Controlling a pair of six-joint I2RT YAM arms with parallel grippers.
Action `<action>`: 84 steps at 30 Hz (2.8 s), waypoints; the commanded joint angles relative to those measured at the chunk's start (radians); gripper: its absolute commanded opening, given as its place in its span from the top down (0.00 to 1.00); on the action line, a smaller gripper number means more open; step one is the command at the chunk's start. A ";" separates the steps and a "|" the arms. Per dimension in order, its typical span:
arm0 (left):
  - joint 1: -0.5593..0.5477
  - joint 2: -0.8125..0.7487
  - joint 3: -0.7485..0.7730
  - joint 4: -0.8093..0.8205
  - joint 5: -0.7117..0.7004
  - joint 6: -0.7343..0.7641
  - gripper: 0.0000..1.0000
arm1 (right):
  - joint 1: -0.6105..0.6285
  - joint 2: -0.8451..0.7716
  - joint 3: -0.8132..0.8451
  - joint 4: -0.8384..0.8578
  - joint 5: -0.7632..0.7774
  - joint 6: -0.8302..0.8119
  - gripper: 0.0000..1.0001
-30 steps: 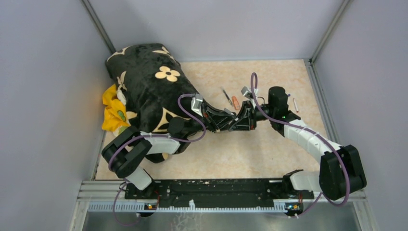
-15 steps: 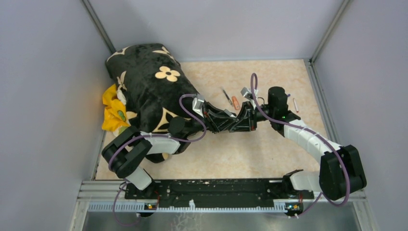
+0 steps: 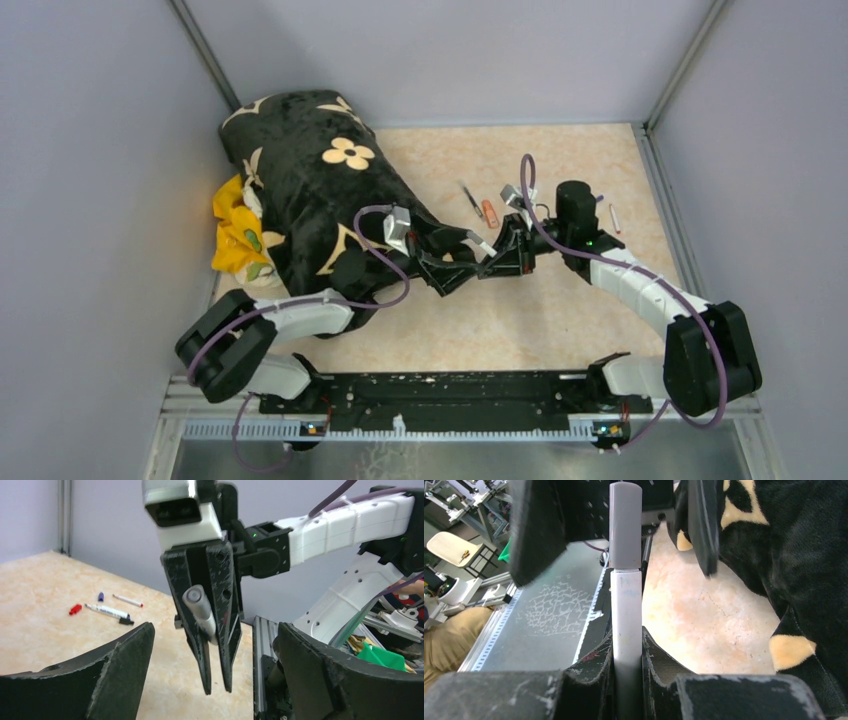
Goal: Insert the pens into the pen caps
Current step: Press the pen cap onto the pen.
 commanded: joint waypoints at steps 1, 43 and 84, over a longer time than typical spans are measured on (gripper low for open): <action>-0.002 -0.106 -0.013 -0.086 -0.032 0.116 0.01 | -0.001 -0.026 0.050 -0.055 -0.033 -0.079 1.00; 0.004 -0.060 0.245 -0.492 0.020 -0.095 1.00 | -0.001 -0.024 0.066 -0.083 -0.014 -0.086 1.00; -0.201 0.138 0.292 -0.729 0.042 -0.274 1.00 | -0.051 -0.068 0.179 -0.141 0.353 -0.120 1.00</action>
